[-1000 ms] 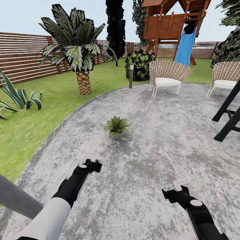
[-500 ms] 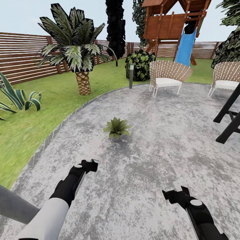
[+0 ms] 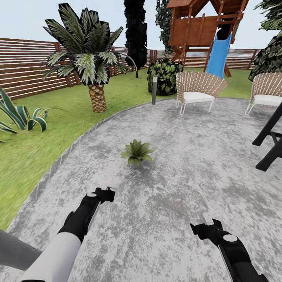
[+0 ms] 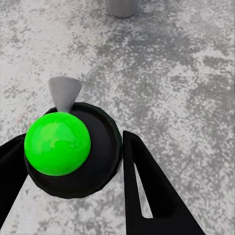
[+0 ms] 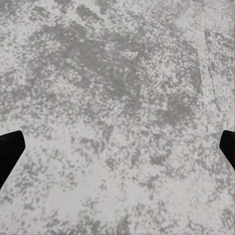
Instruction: Pick up the pesticide atomizer in the garden and spray insectifuge to fully cover both potted plants in the garden.
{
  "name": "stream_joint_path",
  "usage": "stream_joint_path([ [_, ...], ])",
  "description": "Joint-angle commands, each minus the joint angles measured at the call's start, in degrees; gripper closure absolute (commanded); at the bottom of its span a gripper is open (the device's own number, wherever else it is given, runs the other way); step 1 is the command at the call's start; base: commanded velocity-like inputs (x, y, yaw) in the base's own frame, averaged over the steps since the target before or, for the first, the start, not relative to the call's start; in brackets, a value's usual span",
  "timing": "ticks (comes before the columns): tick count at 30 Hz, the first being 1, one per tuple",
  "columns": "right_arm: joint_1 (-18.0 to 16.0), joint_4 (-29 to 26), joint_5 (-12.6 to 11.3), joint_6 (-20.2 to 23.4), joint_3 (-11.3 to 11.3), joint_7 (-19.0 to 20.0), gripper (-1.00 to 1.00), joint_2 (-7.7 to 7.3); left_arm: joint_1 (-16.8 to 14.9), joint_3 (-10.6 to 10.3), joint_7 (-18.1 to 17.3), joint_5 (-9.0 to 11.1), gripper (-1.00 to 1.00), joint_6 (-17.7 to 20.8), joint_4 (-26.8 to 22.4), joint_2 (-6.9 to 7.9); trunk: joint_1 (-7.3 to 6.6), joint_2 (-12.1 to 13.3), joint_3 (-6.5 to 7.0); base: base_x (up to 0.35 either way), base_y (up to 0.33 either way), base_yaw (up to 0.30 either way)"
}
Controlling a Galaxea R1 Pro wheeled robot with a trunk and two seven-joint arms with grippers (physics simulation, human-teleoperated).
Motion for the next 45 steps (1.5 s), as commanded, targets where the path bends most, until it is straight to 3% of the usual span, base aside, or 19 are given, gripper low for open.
stream_joint_path([
  [1, -0.03, -0.08, 0.60, 0.20, -0.05, 0.52, -1.00, 0.01, -0.01, 0.08, -0.44, -0.60, 1.00, 0.25, -0.11, -0.03, 0.02, -0.02, -0.05, 0.284, 0.000, 0.000],
  [5, -0.03, -0.08, -0.15, 0.20, -0.12, 0.52, -1.00, 0.02, -0.01, -0.01, -0.45, -0.62, 1.00, 0.25, -0.11, -0.03, 0.02, -0.02, -0.05, 0.323, 0.000, 0.000],
  [10, -0.03, -0.08, -6.27, 0.20, -0.19, 0.52, -1.00, -0.04, 0.00, 0.05, -0.45, -0.58, 1.00, 0.25, -0.11, -0.08, 0.02, -0.02, -0.05, 0.342, 0.000, -0.001],
  [14, -0.03, -0.08, -8.13, 0.20, -0.22, 0.47, -1.00, -0.06, 0.00, 0.06, -0.45, -0.57, 1.00, 0.25, -0.11, -0.11, 0.02, -0.02, 0.04, 0.344, 0.025, -0.067],
  [26, -0.03, -0.08, -8.63, 0.20, -0.23, 0.43, -1.00, -0.06, 0.00, -0.03, -0.45, -0.65, 1.00, 0.25, -0.11, -0.04, 0.02, -0.02, 0.24, 0.296, 0.176, -0.048],
  [40, -0.03, -0.14, -8.63, 0.20, -0.28, 0.43, -1.00, -0.06, 0.00, -0.02, -0.45, -0.66, 1.00, 0.25, -0.11, -0.06, 0.02, -0.02, 0.24, 0.022, 0.007, 0.000],
  [45, -0.03, -0.14, -8.63, 0.20, -0.30, 0.43, -1.00, -0.06, 0.00, 0.05, -0.44, -0.65, 1.00, 0.25, -0.11, -0.08, -1.08, 1.99, 1.14, 0.000, 0.000, 0.000],
])
